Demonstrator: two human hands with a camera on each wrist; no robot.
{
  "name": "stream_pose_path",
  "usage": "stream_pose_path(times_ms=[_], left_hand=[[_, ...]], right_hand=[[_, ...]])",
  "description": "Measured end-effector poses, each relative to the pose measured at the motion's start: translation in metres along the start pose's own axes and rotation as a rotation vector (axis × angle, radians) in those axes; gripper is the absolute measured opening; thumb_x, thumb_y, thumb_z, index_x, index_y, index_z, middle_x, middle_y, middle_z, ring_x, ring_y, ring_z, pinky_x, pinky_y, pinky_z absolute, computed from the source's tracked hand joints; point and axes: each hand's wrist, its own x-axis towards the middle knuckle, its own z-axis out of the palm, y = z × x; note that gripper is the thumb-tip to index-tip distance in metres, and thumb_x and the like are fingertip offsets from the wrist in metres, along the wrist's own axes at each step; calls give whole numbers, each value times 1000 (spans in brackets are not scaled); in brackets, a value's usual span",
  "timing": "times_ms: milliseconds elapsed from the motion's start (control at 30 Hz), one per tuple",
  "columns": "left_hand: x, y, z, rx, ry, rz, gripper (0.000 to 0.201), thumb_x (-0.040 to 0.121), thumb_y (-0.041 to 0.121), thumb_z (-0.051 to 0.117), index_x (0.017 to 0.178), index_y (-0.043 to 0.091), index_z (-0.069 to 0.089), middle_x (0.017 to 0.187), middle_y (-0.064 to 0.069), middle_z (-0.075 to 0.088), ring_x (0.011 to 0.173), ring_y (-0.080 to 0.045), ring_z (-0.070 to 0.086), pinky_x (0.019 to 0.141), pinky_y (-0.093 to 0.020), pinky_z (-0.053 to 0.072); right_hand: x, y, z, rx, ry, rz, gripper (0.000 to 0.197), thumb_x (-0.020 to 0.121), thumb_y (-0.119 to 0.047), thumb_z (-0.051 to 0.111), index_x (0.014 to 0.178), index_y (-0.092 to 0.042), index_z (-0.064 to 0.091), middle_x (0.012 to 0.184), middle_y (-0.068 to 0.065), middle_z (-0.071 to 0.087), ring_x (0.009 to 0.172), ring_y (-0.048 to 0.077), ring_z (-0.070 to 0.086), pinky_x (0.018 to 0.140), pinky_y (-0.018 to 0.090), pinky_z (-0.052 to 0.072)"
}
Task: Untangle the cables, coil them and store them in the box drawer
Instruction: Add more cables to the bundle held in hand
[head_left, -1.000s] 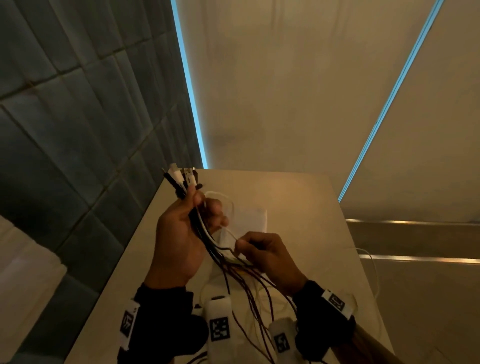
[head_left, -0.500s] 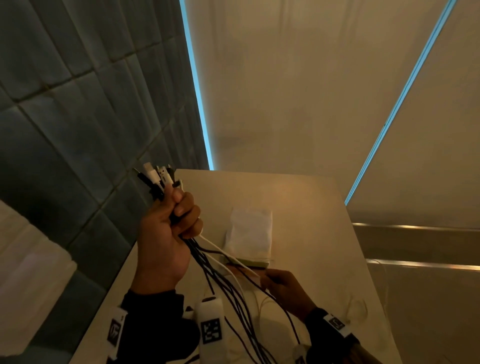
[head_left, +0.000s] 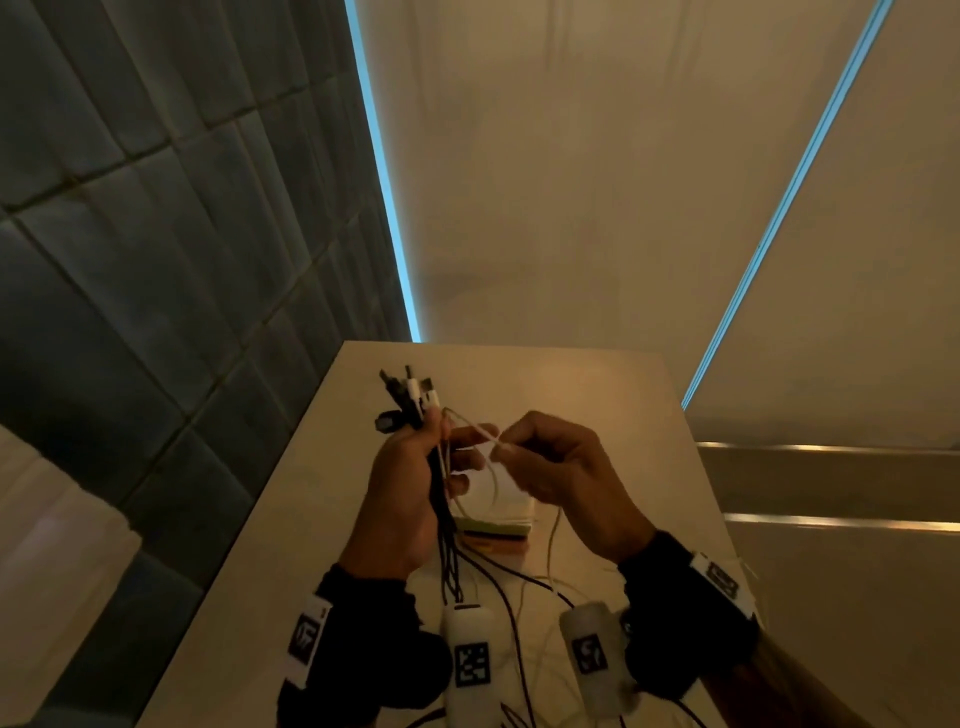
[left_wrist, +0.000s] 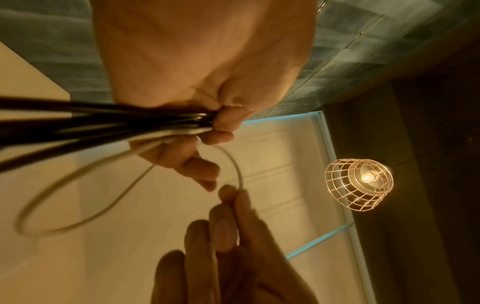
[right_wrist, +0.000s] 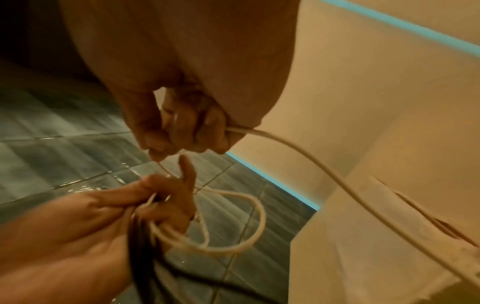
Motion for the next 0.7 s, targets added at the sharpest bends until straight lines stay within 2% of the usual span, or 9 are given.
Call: stream_pose_path(times_ms=[67,133,200,267,333,467,600,700], left_hand=[[-2,2,4,-98,-67,-4,27,101,27,39,91,10,58,82,-15,73,73,-26,67,73,-38,52],[-3,5,7,-257,-144,5,29,100,25,38,86,8,57,74,-12,68,71,-25,67,73,-40,56],[-3,9,6,-351,-224,30,32,101,24,34,79,12,53,68,-6,59,62,-20,60,69,-35,53],[-2,13,2,-358,-286,67,33,102,24,30,75,16,48,67,-2,53,52,-12,43,56,-25,38],[0,15,-3,-356,-322,103,35,103,25,27,74,18,45,67,2,49,50,-8,32,53,-23,27],[1,17,-12,-404,-355,155,35,103,27,27,73,19,45,63,7,38,50,-6,27,51,-21,25],[0,22,-18,-439,-334,190,37,104,27,26,73,19,46,63,8,35,49,-3,29,48,-18,27],[-2,29,-25,-440,-307,232,37,104,30,27,73,20,46,63,9,35,46,-2,28,46,-17,24]], right_hand=[[-5,-1,3,21,-58,29,11,87,-5,61,82,5,61,60,4,50,52,9,41,51,17,34],[-10,9,-1,64,-42,103,12,84,-8,63,81,3,63,56,-3,48,49,7,39,49,18,31],[-14,25,-7,66,-18,164,14,87,-8,63,81,4,65,54,-6,45,48,7,35,48,18,27],[-21,44,-11,-6,13,206,19,92,-7,59,80,7,65,53,-9,46,48,5,35,47,15,28],[-28,66,-15,-87,59,253,22,93,-6,57,79,9,64,52,-10,50,48,1,39,49,12,31],[-40,113,-25,-164,117,385,25,94,-13,56,76,0,66,54,-10,46,50,4,35,46,14,28],[-49,150,-18,-165,134,415,29,94,-14,58,66,-11,63,57,-4,45,56,11,37,53,21,31],[-52,168,-8,-203,117,447,30,93,-12,58,63,-15,60,51,-9,47,50,5,41,53,18,33]])
